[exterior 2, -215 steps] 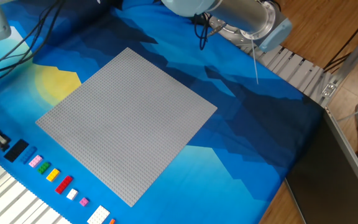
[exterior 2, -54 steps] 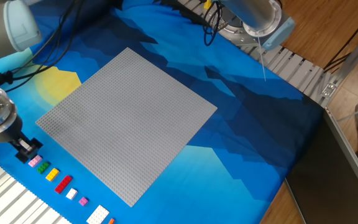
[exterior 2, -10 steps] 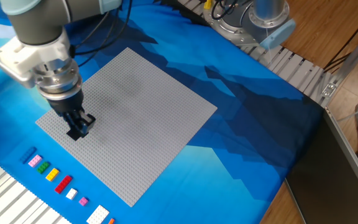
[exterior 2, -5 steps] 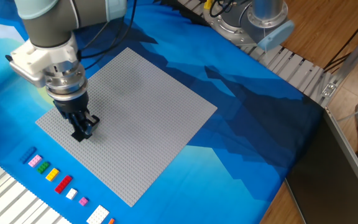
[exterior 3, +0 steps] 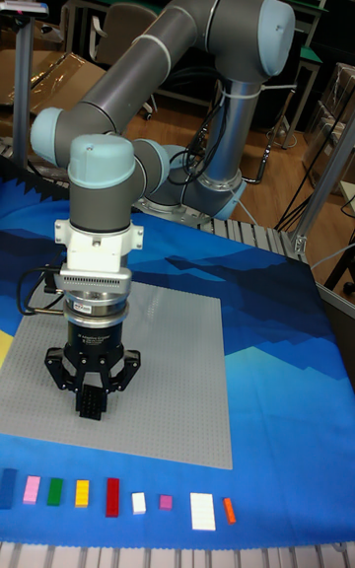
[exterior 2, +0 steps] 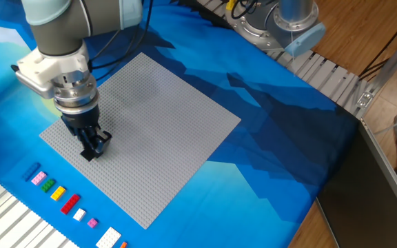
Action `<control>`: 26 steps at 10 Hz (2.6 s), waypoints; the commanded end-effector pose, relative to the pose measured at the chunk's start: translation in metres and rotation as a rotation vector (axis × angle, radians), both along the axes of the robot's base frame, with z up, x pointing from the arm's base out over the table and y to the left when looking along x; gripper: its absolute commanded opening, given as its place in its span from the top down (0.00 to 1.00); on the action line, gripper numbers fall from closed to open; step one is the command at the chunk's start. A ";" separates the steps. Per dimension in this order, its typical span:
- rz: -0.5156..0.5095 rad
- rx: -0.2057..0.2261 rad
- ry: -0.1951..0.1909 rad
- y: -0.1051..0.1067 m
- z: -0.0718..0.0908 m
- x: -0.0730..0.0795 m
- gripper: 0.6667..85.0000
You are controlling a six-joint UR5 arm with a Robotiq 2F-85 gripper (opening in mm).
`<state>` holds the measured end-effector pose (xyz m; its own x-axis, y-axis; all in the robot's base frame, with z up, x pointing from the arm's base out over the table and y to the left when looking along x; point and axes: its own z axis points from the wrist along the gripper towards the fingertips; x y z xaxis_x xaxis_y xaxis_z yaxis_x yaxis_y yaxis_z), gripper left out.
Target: Stack small Lego blocks one on top of the other
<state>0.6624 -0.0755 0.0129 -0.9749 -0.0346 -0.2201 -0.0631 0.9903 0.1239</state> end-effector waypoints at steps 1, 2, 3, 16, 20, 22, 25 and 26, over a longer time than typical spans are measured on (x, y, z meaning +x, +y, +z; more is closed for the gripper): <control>0.009 0.027 -0.014 0.005 -0.002 0.002 0.63; 0.017 0.027 -0.012 0.005 -0.003 0.002 0.57; 0.026 0.027 -0.013 0.005 -0.003 0.002 0.53; -0.012 -0.009 0.103 -0.005 0.015 -0.007 0.61; -0.025 -0.002 0.110 -0.004 0.016 -0.007 0.76; -0.031 0.008 0.105 -0.001 0.017 -0.004 0.78; -0.054 0.025 0.102 0.004 0.016 -0.002 0.97; -0.060 0.024 0.093 0.005 0.015 -0.001 1.00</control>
